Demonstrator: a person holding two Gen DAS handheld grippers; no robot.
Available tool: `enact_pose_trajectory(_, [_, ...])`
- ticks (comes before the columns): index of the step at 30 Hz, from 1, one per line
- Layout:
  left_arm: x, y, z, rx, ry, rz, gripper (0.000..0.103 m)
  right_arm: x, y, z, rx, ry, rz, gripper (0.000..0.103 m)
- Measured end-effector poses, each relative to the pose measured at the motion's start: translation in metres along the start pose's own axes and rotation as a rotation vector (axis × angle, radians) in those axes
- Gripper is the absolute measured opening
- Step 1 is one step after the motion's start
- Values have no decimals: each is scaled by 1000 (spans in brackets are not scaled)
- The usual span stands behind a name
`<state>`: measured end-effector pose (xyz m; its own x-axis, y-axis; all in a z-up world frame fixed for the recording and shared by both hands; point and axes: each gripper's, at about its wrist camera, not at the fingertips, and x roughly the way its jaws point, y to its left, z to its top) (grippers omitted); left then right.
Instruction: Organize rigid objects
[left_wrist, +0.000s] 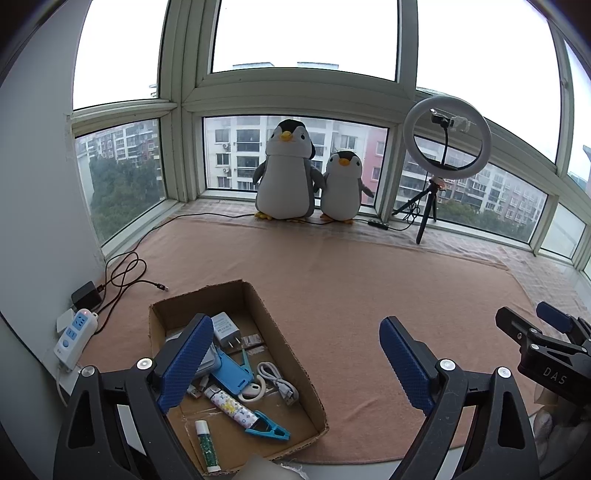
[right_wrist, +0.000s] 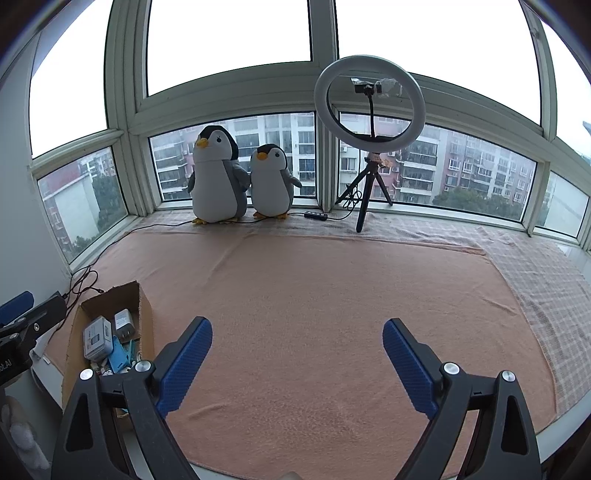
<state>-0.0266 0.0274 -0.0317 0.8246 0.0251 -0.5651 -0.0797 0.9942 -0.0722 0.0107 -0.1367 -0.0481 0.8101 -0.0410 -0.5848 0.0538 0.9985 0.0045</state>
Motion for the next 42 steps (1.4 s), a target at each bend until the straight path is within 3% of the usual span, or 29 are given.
enact_pose_trajectory(42, [1, -4, -2, 14, -7, 2, 95, 8, -2, -2, -21, 20, 2, 92])
